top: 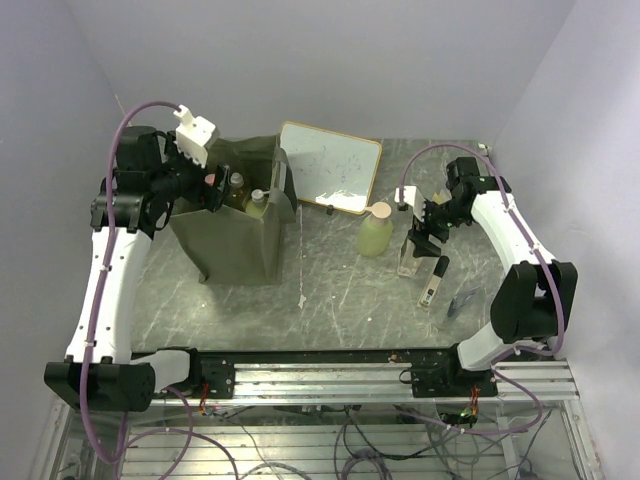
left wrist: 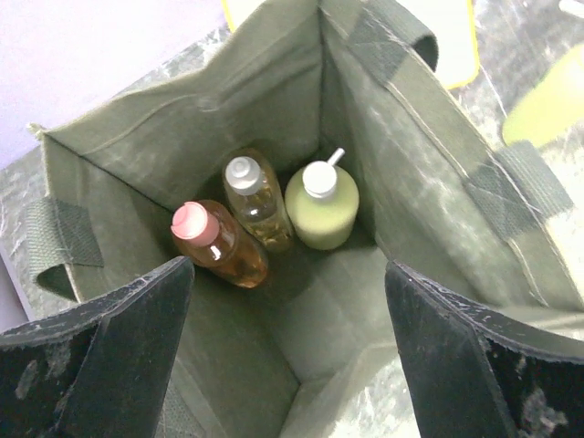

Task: Place the personal care products into the canvas bag
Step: Pick up the care product from the center of the board.

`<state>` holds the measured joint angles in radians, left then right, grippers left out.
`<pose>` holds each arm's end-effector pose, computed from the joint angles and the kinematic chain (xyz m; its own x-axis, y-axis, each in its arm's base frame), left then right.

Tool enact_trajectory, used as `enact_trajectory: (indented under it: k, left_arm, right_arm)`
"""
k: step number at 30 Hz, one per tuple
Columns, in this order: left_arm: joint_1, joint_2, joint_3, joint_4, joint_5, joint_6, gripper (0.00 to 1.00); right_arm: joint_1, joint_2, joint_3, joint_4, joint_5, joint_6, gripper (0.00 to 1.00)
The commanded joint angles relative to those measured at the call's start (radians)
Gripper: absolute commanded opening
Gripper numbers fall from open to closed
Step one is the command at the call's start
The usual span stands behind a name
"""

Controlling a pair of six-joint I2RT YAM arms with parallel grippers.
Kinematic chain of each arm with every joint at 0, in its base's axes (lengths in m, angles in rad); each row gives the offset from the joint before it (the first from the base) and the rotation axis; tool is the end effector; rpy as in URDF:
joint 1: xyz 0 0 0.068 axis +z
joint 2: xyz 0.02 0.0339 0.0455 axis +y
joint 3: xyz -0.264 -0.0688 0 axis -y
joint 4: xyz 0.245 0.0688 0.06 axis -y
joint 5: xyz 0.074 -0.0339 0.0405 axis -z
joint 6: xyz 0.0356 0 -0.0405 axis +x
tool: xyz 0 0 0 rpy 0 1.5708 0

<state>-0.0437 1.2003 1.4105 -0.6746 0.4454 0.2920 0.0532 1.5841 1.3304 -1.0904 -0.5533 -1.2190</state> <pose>0.2455 -0.0261 0.4219 -0.3064 0.2734 -0.9118 0.5351 0.8417 0.0726 0.2978 0.0346 0.2724 -0.1821 -0.8095 -0.5581 -0.9697 0.2420 -0.0345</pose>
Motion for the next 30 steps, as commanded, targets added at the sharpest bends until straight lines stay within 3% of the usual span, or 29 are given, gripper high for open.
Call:
enact_trajectory:
  k: [1,5,11,23,27,30]
  left_arm:
    - [-0.028,-0.032,0.073,-0.158,0.062,0.145,0.96]
    - [-0.064,-0.036,0.084,-0.236,0.066,0.212,0.96]
    - [-0.126,-0.010,0.114,-0.338,0.087,0.309,0.98]
    - [-0.326,0.118,0.176,-0.431,0.048,0.437,0.99]
    - [-0.365,0.130,0.182,-0.435,0.056,0.425,0.90]
    - [-0.381,0.103,0.139,-0.399,0.071,0.389,0.77]
  right_arm:
    - [-0.003,-0.085,0.000,0.038,-0.097,0.052,0.42]
    - [0.008,-0.132,-0.017,0.060,-0.129,0.112,0.30]
    - [0.053,-0.205,-0.036,0.082,-0.124,0.193,0.00]
    - [0.094,-0.286,-0.070,0.080,-0.095,0.270,0.00]
    - [0.103,-0.302,-0.071,0.072,-0.085,0.282,0.00]
    - [0.109,-0.307,-0.067,0.059,-0.083,0.286,0.00]
